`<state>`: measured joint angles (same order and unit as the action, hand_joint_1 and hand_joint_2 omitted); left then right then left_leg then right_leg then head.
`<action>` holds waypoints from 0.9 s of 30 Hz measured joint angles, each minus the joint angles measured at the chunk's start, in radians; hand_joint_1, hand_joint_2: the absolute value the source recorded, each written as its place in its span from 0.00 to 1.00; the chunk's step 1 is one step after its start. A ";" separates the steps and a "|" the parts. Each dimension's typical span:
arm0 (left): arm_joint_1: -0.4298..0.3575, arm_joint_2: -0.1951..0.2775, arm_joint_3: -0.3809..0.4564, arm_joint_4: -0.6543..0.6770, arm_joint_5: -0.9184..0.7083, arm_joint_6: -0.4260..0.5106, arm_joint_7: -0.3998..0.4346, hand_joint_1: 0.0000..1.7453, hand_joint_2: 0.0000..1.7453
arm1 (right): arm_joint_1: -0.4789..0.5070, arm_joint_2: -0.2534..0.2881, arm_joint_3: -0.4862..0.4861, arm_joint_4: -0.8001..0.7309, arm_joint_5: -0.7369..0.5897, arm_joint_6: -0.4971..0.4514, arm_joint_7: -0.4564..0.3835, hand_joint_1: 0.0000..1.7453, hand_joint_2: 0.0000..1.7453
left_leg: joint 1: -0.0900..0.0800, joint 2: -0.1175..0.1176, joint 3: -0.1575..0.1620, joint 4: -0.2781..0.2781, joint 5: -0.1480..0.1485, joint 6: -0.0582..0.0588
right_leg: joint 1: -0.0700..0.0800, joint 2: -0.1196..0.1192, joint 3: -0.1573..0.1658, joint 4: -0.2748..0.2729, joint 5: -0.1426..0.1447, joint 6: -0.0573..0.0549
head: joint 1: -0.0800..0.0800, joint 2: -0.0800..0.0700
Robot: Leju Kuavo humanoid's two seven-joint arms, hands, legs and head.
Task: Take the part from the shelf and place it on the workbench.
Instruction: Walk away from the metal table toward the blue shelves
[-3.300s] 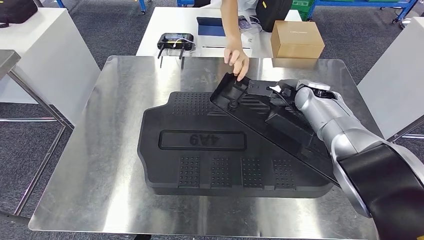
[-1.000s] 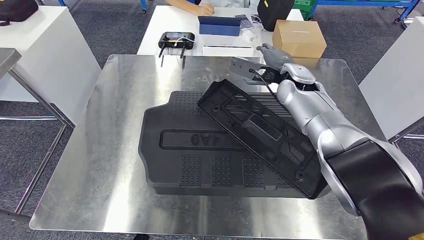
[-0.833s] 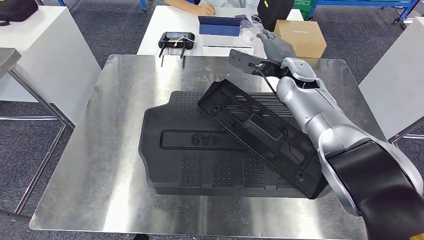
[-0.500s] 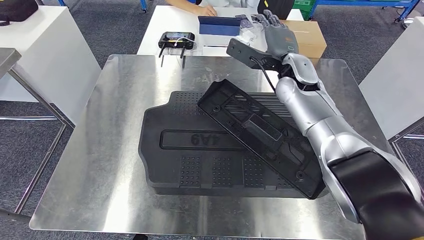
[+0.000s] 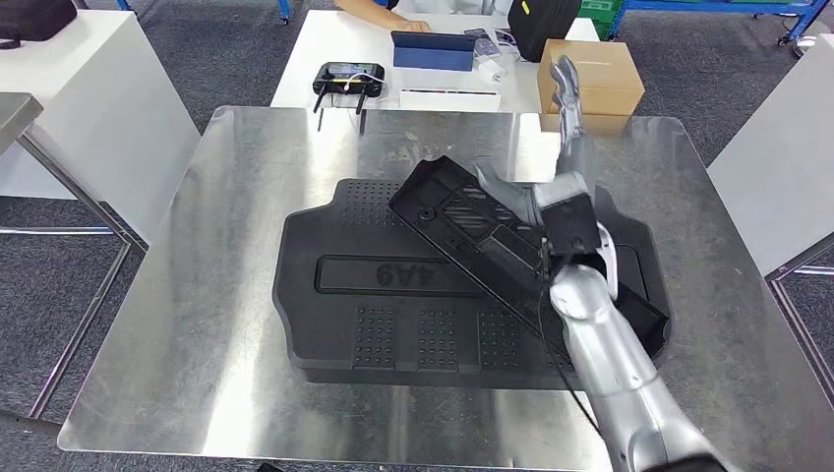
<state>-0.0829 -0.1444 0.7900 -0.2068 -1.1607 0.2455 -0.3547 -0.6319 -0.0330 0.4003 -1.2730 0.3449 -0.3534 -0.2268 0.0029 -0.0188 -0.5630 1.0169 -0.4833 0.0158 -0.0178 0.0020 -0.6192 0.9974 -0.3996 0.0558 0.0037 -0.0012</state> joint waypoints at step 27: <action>0.038 0.025 0.117 0.000 0.104 -0.003 -0.160 0.00 0.00 | 0.905 0.083 -0.130 -0.900 -0.747 0.496 -0.370 0.00 1.00 | 0.000 0.004 0.002 -0.001 -0.004 -0.001 | 0.000 0.002 0.001 -0.001 -0.004 0.000 | 0.001 0.000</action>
<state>-0.0453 -0.1192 0.9073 -0.2068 -1.0570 0.2426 -0.5149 0.2736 0.0503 0.2708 -2.1735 -0.4024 0.1428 -0.5970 0.0029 -0.0153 -0.5607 1.0162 -0.4873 0.0150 -0.0177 0.0039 -0.6180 0.9967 -0.4032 0.0558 0.0044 -0.0012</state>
